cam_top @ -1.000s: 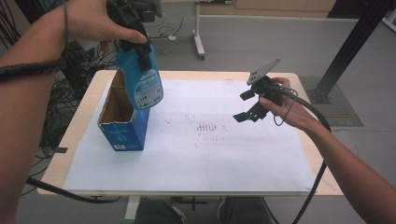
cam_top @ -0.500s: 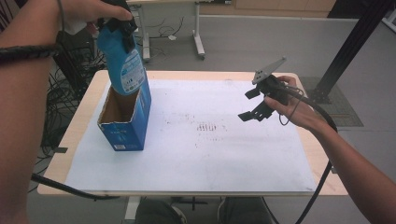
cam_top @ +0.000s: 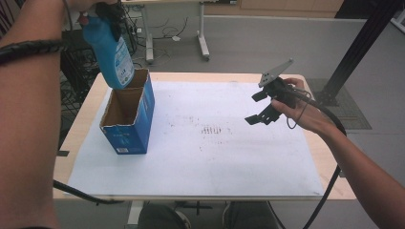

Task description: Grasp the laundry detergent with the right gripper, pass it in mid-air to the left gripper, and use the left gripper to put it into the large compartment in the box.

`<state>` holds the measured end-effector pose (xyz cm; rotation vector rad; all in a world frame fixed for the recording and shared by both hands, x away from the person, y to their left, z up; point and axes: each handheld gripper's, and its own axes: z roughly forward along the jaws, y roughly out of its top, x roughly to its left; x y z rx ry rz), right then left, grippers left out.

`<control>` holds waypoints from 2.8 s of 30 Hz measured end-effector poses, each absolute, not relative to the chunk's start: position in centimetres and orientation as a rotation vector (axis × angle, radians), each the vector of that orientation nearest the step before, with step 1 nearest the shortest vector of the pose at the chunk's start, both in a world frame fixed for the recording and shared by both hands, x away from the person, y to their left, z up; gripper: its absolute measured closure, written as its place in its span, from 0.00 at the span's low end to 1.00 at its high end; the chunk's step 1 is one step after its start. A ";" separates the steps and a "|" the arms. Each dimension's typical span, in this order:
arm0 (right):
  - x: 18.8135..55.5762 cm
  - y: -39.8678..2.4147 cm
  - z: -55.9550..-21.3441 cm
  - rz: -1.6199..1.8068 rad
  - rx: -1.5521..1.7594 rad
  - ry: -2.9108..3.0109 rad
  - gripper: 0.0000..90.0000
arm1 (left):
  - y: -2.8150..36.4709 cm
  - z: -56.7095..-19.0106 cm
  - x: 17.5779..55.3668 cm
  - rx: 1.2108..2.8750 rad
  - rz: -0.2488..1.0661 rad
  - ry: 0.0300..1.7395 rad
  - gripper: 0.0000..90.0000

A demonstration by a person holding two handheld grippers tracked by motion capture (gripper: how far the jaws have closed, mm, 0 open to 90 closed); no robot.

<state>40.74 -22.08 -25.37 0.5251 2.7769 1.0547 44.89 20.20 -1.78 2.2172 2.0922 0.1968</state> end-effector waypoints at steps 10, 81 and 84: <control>40.5 -22.3 -25.2 1.038 0.517 2.763 0.06 | 21.6 -3.0 45.0 2.091 0.191 2.247 0.41; 40.2 -22.4 -25.8 1.005 0.536 2.771 0.06 | 23.0 -16.5 46.1 2.076 0.112 2.269 0.41; 40.2 -22.4 -25.8 1.003 0.529 2.769 0.06 | 22.9 -17.4 46.1 2.084 0.111 2.263 0.41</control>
